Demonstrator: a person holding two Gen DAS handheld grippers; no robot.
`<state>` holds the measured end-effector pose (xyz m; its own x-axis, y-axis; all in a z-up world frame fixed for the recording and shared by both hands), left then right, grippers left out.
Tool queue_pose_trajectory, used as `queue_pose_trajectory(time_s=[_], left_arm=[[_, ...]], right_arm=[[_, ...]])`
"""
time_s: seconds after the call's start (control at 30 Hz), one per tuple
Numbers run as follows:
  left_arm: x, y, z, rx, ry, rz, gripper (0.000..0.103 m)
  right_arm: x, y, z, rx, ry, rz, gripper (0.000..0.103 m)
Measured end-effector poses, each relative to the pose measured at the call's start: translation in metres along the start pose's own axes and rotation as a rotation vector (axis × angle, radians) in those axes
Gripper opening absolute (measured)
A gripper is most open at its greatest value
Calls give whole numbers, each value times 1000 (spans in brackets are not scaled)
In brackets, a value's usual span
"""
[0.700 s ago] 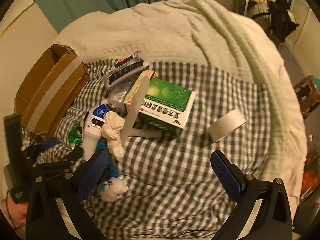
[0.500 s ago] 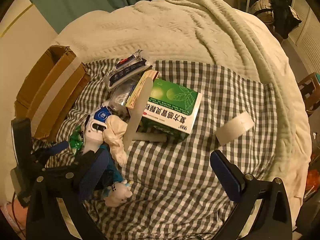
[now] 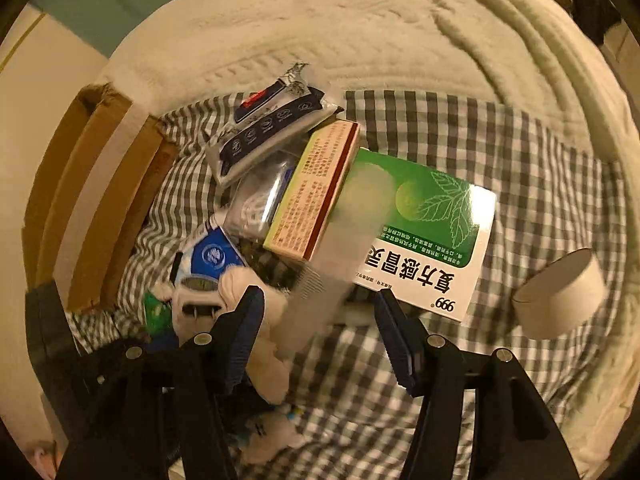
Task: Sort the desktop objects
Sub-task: 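Grip the white handheld device with the left tool while the right tool grasps the clear comb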
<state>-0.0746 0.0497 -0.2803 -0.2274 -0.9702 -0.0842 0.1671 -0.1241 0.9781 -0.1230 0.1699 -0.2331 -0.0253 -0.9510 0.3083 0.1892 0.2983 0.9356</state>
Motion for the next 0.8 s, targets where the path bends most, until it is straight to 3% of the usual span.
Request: queue_pose_trajectory(time_s=[0.07,0.17,0.3,0.57,0.63,0.7,0.8], left_arm=[[0,1,0,7,-6,-3,34],[0,5,5,4,13,-23,33],[3,16,9,-12,42,-47,32],[9,39,-3,-48,62,-50,32],[13,41,-7,-38,68,-55,32],[10,36,-8,-24,76,-55,32],[4,30,-12,27,99,-105,32]], right_arm=[[2,0,3,-5,-25,19,55],[4,0,3,13,-56,61,26],[1,2,-6,33,-109,104,15],[3,6,-12,23,-122,89,15],[-6,5,-14,21,-144,77,20],[-13,1,-17,31,-191,73,40],[-25,-5,-22,44,-267,84,42]])
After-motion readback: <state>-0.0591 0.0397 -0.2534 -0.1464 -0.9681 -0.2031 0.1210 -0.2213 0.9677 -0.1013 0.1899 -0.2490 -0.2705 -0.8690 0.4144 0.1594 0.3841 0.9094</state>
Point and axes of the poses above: each gripper's, at about its wrist camera, not at the fingertips, and y roughly against the way its jaws point, x to its left, z to its top, the point moved 10 cm from there along -y, roughly the way its jaws point, and after that the axes turned 1 degree about x, right-handed, at the moved point
